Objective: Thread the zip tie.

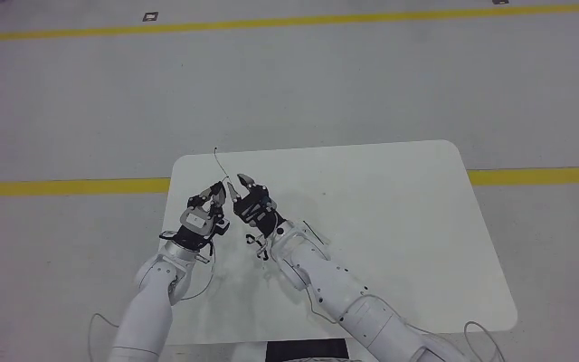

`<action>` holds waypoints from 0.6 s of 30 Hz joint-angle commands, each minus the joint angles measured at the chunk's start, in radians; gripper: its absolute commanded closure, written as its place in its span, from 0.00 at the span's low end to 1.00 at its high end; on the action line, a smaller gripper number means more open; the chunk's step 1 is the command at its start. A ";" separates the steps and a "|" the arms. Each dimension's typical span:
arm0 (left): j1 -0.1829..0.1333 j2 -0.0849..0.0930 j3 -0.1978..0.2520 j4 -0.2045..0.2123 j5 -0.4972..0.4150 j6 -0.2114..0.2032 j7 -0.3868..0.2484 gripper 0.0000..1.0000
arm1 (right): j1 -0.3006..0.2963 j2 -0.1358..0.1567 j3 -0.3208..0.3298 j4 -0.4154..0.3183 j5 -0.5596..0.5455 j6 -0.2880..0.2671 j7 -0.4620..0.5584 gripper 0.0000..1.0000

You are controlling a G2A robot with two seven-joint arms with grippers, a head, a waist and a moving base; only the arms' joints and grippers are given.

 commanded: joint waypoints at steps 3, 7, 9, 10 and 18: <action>0.000 0.000 0.000 0.000 0.000 0.000 0.000 1.00 | 0.001 -0.002 0.001 0.001 -0.003 -0.001 0.000 0.84; 0.000 0.000 0.000 0.000 0.000 0.000 0.000 1.00 | 0.003 -0.004 0.001 0.004 -0.005 -0.004 0.000 0.86; 0.000 0.000 0.000 0.000 0.000 0.000 0.000 1.00 | 0.003 -0.005 0.000 0.005 -0.006 -0.005 0.000 0.87; 0.000 0.000 0.000 0.000 0.000 0.000 0.000 1.00 | 0.004 -0.006 0.000 0.006 -0.007 -0.006 0.000 0.88; 0.000 0.000 0.000 0.000 0.000 0.000 0.000 1.00 | 0.006 -0.006 -0.001 0.020 -0.042 -0.006 0.008 1.00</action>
